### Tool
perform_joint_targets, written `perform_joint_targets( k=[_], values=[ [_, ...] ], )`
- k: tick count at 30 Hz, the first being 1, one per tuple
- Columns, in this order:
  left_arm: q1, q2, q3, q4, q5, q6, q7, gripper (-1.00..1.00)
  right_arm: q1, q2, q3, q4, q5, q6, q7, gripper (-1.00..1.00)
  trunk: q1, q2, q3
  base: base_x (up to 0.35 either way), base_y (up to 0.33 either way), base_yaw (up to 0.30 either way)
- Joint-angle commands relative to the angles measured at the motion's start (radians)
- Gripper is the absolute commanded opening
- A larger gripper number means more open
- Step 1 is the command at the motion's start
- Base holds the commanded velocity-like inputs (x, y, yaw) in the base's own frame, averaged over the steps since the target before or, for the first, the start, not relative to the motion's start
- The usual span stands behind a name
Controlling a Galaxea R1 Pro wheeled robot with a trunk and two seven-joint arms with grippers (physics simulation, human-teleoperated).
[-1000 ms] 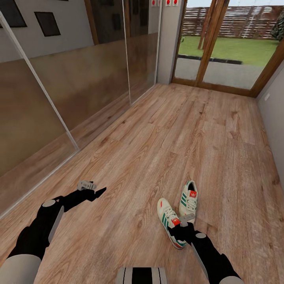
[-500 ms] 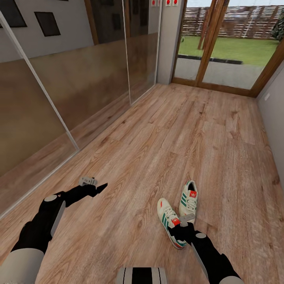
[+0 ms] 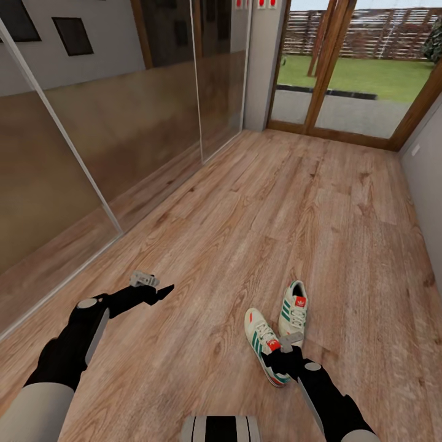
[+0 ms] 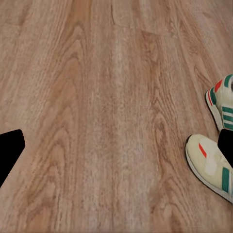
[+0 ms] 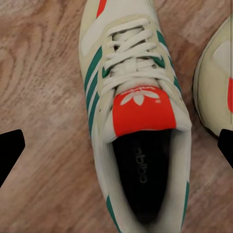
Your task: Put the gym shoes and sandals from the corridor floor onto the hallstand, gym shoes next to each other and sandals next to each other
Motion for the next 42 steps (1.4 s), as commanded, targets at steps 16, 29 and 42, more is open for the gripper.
perform_joint_targets(
  k=[16,29,42],
  values=[
    [0.001,0.002,-0.002,-0.003,0.002,0.014,-0.009,1.0,0.0,-0.001,-0.003,-0.004,0.008,0.007,-0.004,1.0,0.003,-0.002,-0.036,0.0,0.0,-0.045],
    [0.002,0.003,-0.002,-0.004,0.004,0.014,-0.009,1.0,0.0,-0.001,-0.003,-0.005,0.008,0.007,-0.005,1.0,0.007,-0.004,-0.08,0.0,0.0,-0.001],
    [0.002,0.001,-0.001,-0.004,0.004,0.013,-0.009,1.0,0.0,-0.003,-0.004,-0.005,0.008,0.007,-0.005,1.0,0.007,-0.004,-0.097,0.0,0.0,-0.003]
  ],
)
